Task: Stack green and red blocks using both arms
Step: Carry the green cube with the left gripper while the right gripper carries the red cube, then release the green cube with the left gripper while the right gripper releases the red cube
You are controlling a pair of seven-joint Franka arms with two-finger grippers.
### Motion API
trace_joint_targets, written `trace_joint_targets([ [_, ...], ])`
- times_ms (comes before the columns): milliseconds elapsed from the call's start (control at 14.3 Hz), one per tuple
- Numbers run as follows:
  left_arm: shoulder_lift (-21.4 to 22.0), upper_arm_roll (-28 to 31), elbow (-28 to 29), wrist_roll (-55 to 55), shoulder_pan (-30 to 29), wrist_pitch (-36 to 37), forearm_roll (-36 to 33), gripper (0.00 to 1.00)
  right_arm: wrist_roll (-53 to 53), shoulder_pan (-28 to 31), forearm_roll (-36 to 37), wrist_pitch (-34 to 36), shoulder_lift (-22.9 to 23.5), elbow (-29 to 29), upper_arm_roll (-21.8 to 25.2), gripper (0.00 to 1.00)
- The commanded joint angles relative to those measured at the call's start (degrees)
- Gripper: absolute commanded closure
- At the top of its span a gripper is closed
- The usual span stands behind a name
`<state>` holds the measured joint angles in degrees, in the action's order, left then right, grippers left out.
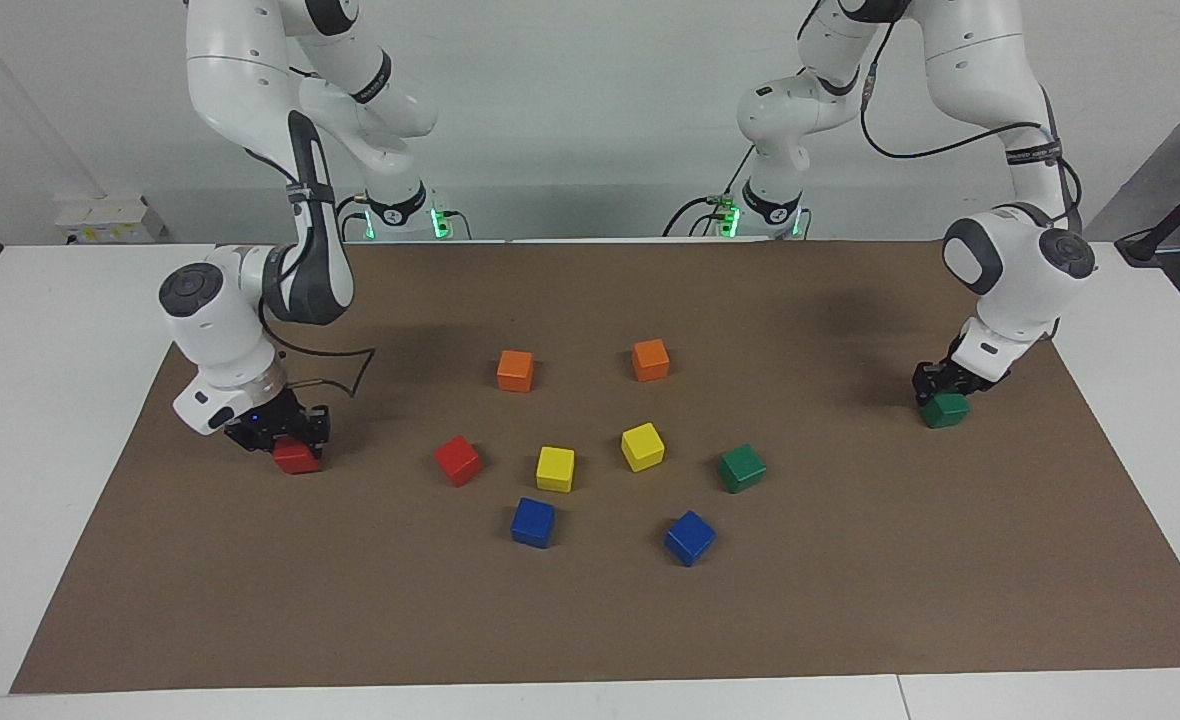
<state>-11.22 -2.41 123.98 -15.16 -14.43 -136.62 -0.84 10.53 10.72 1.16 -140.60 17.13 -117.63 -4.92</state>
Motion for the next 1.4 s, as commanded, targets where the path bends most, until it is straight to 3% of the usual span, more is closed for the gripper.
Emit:
trace_joint_targets([
  [0, -0.47, -0.49, 0.30, -4.68, -0.86, -1.72, -0.22, 0.60, 1.16, 0.80, -0.63, -2.05, -0.25, -1.55, -0.70, 0.79],
  [70, -0.47, -0.49, 0.30, -5.40, -0.86, -1.63, -0.22, 0.01, 1.16, 0.80, -0.63, -2.13, -0.25, -1.55, -0.70, 0.66],
  [210, -0.47, -0.49, -0.31, -5.75, -1.21, -0.67, -0.22, 0.00, 1.07, 0.71, -0.63, -2.40, -0.25, -1.55, -0.61, 0.00],
  [349, -0.38, -0.49, -2.24, -6.89, -1.12, 1.78, -0.22, 0.00, 1.07, 0.71, -0.63, -2.49, -0.25, -1.20, -0.61, 0.00],
  [699, -1.08, -0.57, -17.61, -7.61, 1.68, 18.21, -0.22, 0.00, 0.02, -0.34, -0.63, 3.30, -2.88, 1.96, -0.70, 0.00],
  [908, -2.39, -0.49, -23.15, 5.79, 7.47, 22.36, 1.36, 0.00, -6.81, -2.62, -0.54, 14.34, -5.52, 9.14, -2.46, 0.00],
  [1048, -3.10, -0.49, -25.10, 15.99, 11.86, 23.16, 1.37, 0.00, -12.00, -7.44, -0.19, 21.30, -5.62, 15.12, -2.37, 0.00],
  [1327, -4.15, -0.49, -25.98, 34.11, 20.22, 20.62, 1.63, 0.00, -18.78, -17.46, 3.84, 21.51, -5.70, 15.86, -2.46, 0.00],
])
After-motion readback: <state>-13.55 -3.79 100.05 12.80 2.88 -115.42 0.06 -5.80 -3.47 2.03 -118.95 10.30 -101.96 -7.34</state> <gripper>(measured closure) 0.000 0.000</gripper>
